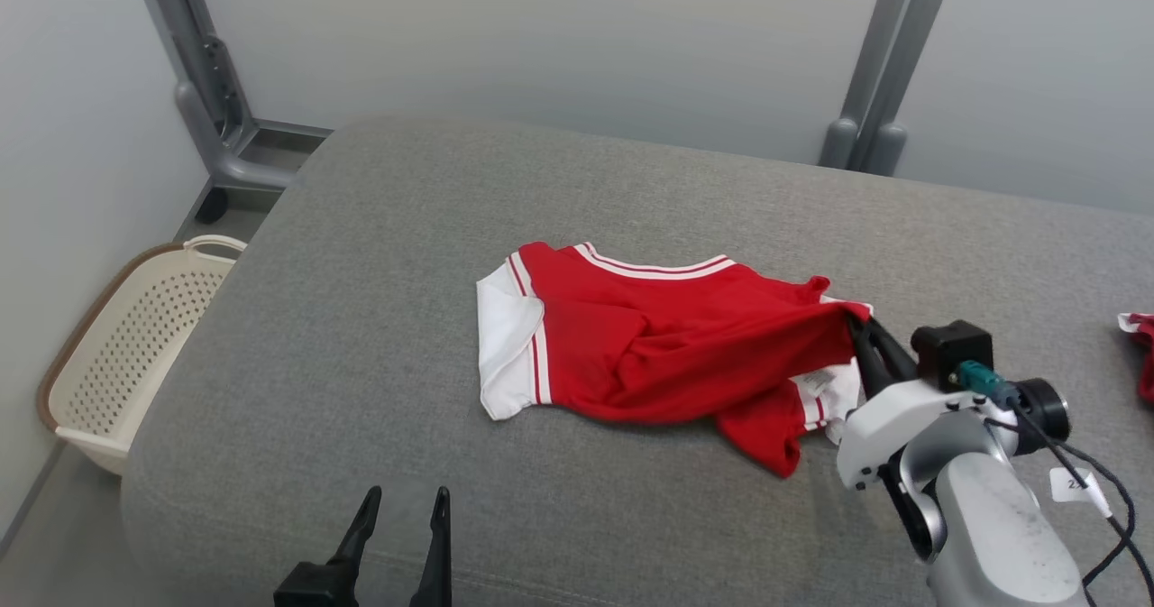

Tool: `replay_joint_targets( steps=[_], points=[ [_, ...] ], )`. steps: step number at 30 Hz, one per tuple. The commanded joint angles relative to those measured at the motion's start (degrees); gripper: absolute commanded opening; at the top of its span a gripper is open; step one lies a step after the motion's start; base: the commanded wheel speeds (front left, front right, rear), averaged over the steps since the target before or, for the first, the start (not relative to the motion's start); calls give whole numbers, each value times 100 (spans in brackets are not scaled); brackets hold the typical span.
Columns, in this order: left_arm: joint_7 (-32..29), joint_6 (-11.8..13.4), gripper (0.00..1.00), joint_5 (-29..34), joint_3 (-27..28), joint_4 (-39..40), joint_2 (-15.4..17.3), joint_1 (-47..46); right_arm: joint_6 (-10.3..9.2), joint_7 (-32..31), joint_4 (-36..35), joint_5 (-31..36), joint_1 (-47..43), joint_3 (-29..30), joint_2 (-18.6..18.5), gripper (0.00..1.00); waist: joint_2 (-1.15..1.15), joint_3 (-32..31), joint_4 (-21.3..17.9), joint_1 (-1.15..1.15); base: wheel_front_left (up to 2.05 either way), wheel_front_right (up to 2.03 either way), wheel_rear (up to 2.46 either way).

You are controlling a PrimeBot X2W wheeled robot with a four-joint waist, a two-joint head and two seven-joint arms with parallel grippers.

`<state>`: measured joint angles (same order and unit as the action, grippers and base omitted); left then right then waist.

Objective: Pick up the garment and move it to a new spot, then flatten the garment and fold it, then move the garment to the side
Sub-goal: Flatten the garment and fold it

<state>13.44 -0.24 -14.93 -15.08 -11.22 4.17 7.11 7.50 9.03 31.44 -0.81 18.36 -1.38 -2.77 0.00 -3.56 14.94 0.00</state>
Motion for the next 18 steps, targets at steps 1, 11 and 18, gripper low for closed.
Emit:
replay_joint_targets(
  steps=[1,11,18],
  points=[
    [31,15,100,-26,-2,4,-3,47,-3,-33,-84,67,27,47,-22,0,0,-87,-201,0,0,0,0],
    [68,3,100,-79,-81,-51,-12,-112,-3,-1047,-1159,825,-122,1097,-263,0,0,-31,-345,0,0,0,0],
    [66,-15,100,-97,-99,-95,41,-225,-4,-1426,-974,1015,-160,1789,-548,0,0,74,-274,0,0,0,0]
  ],
)
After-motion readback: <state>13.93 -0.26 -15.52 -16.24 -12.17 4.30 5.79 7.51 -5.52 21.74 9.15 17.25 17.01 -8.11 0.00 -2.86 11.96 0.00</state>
